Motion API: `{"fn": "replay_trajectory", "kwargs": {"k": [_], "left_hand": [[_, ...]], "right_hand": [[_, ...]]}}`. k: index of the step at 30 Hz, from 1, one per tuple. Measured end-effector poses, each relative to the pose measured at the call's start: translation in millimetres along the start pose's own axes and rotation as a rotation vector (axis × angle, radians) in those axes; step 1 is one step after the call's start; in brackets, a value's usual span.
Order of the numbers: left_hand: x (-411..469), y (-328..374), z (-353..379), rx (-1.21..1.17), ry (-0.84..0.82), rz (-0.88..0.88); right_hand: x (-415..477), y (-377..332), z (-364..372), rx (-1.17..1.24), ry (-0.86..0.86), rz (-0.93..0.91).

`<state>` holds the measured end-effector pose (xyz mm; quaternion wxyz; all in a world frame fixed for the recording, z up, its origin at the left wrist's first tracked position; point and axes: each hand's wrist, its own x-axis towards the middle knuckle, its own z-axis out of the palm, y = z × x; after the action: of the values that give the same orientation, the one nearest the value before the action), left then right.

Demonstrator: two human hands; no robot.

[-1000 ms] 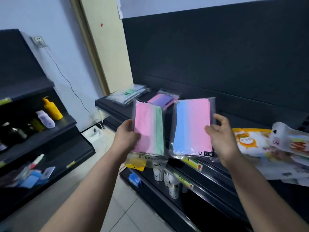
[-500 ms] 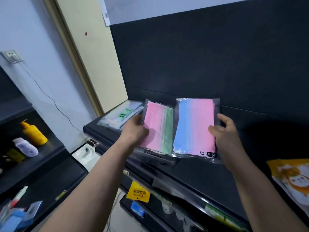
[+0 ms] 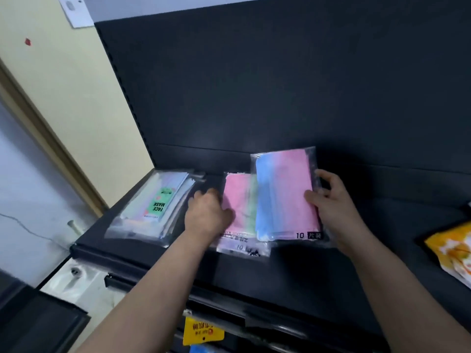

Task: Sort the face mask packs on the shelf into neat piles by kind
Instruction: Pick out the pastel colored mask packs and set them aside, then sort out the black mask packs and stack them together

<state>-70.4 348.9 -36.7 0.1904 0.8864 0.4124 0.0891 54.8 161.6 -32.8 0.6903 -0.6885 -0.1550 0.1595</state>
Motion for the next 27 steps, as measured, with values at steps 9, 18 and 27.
{"fn": "replay_trajectory", "kwargs": {"k": [9,18,27], "left_hand": [[25,-43,-42,0.061,0.111,0.262],[28,-51,-45,0.264,0.110,0.499],[1,31,-22,0.131,0.031,0.738]], "right_hand": [[-12,2,85,-0.355,0.019,0.003],[-26,-4,112,-1.354,0.133,-0.206],[-74,-7,21,-1.615,0.136,0.040]]}}
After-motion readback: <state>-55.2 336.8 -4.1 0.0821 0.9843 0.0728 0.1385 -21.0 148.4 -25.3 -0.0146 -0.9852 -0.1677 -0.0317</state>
